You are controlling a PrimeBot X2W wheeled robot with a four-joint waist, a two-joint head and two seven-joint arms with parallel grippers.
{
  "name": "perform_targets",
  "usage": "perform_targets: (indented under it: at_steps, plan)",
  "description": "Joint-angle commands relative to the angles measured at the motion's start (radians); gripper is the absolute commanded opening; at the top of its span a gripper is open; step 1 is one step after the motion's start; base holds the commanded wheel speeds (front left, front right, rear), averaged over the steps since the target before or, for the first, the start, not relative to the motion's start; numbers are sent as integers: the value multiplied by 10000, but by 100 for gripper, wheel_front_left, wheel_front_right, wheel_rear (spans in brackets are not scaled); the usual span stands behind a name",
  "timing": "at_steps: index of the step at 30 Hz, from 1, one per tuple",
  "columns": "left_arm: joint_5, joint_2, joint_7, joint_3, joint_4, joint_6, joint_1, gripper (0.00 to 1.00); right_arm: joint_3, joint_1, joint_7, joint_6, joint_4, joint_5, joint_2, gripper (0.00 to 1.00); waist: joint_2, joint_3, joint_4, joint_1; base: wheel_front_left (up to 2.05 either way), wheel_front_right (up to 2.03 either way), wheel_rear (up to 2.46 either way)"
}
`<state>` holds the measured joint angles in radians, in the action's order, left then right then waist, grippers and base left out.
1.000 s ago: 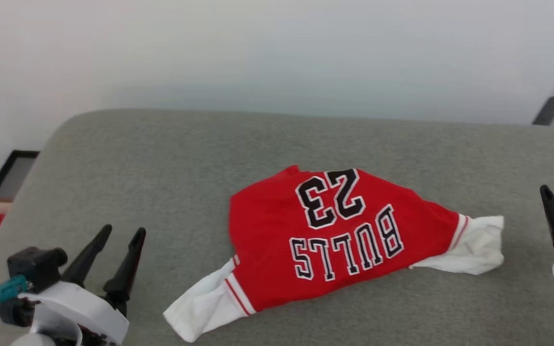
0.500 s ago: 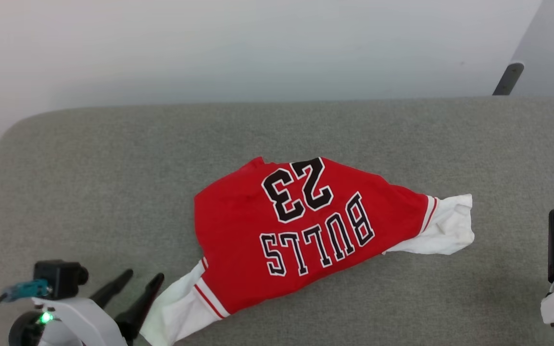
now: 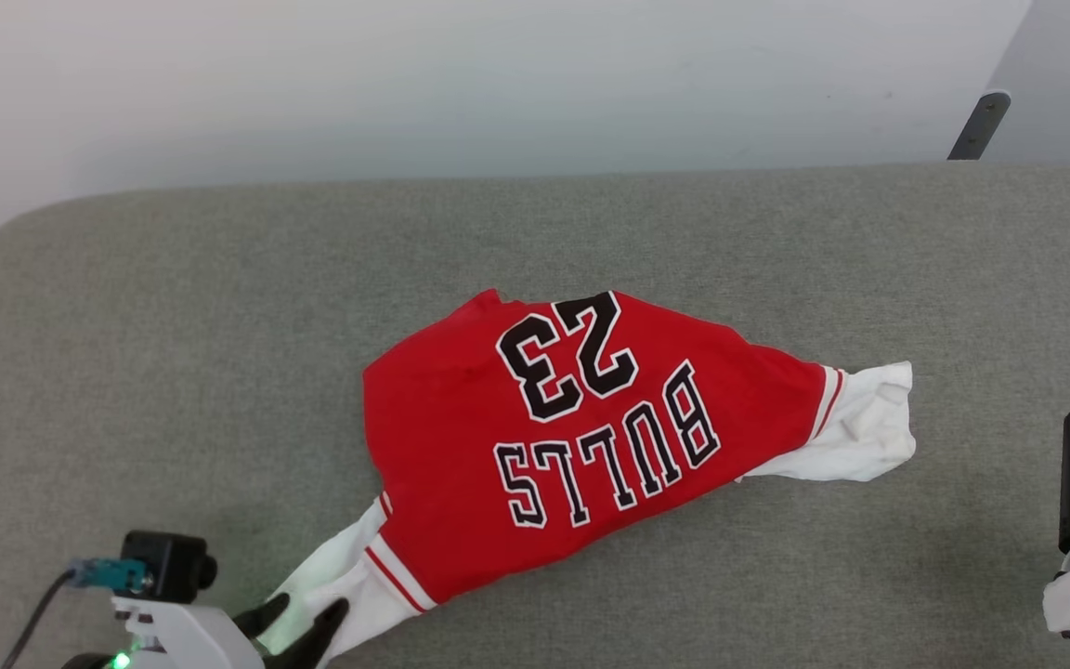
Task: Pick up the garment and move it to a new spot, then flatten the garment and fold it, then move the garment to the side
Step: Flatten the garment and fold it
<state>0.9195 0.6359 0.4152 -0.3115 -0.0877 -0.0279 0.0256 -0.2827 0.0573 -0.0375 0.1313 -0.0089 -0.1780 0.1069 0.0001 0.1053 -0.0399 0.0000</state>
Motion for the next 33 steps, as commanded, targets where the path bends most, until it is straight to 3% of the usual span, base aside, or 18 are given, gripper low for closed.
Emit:
perform_targets:
  at_steps: [1, 7, 8, 9, 10, 11, 19, 27, 33]
  plan:
    - [-23, -2, 50, -52, -64, -54, 59, 100, 12, -31, -36, -10, -38, -24, -69, 100, -1, 9, 13, 0, 0, 0, 0]
    - [-65, -100, 243, -246, 99, -89, -94, 100, 109, 19, -131, -10, -85, 4, -106, 100, -1, 49, 32, 0, 0, 0, 0]
    - [-113, -69, 319, -327, 181, -82, -122, 82, 121, 38, -140, -10, -84, -7, -109, 100, -1, 53, 30, 0, 0, 0, 0]
    - [-103, -95, 351, -398, 217, 5, -179, 47, 142, 51, -156, -10, -85, -16, -106, 100, -1, 56, 31, 0, 0, 0, 0]
    - [-37, -180, 340, -411, 277, 35, -262, 34, 160, 61, -173, -10, -89, -14, -100, 100, -1, 63, 31, 0, 0, 0, 0]
    - [-44, -181, 331, -433, 360, 84, -334, 0, 168, 67, -185, -10, -88, -14, -101, 100, -1, 64, 31, 0, 0, 0, 0]
    - [-20, -210, 356, -465, 706, 265, -708, 0, 245, -6, -242, -10, -120, 0, -118, 100, -1, 34, -37, 0, 0, 0, 0]
    - [-314, 588, 710, -106, 158, 110, -1274, 0, 164, -131, -352, -10, -249, 61, -168, 100, -1, 70, -23, 0, 0, 0, 0]
    - [-523, 1149, 1201, -54, 263, 424, -2297, 0, 334, 111, -442, -10, -326, 46, -217, 100, -1, 334, -83, 0, 0, 0, 0]
